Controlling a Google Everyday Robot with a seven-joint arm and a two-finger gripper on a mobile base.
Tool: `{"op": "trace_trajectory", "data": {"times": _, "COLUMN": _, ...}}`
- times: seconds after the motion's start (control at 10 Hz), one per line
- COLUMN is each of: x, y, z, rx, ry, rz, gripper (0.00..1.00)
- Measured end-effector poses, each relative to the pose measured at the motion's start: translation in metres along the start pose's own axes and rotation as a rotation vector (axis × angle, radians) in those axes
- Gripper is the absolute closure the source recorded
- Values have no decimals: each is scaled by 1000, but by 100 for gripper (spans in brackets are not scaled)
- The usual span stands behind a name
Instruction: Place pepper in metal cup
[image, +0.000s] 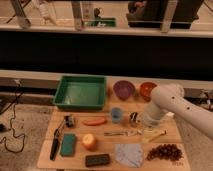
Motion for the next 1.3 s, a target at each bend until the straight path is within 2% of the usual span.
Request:
{"op": "trace_trajectory", "data": {"times": 0.2, "x": -34, "y": -2, "z": 10, "rx": 2, "ry": -25, "rz": -43, "gripper": 20}}
{"op": "trace_trajectory", "data": {"times": 0.5, "x": -86, "y": -6, "z": 14, "rx": 14, "ry": -72, "rz": -120, "gripper": 20}}
{"op": "trace_trajectory", "data": {"times": 0.8, "x": -106, "y": -2, "z": 16, "rx": 11, "ry": -103, "rz": -165, "gripper": 20}}
{"op": "trace_trajectory", "data": {"times": 1.0, "x": -113, "y": 4, "z": 29, "rx": -8, "ry": -119, "rz": -183, "gripper": 20}}
{"op": "trace_trajectory", "data": {"times": 1.3, "x": -132, "y": 8, "z": 60, "rx": -37, "ry": -135, "rz": -220, "gripper": 20}}
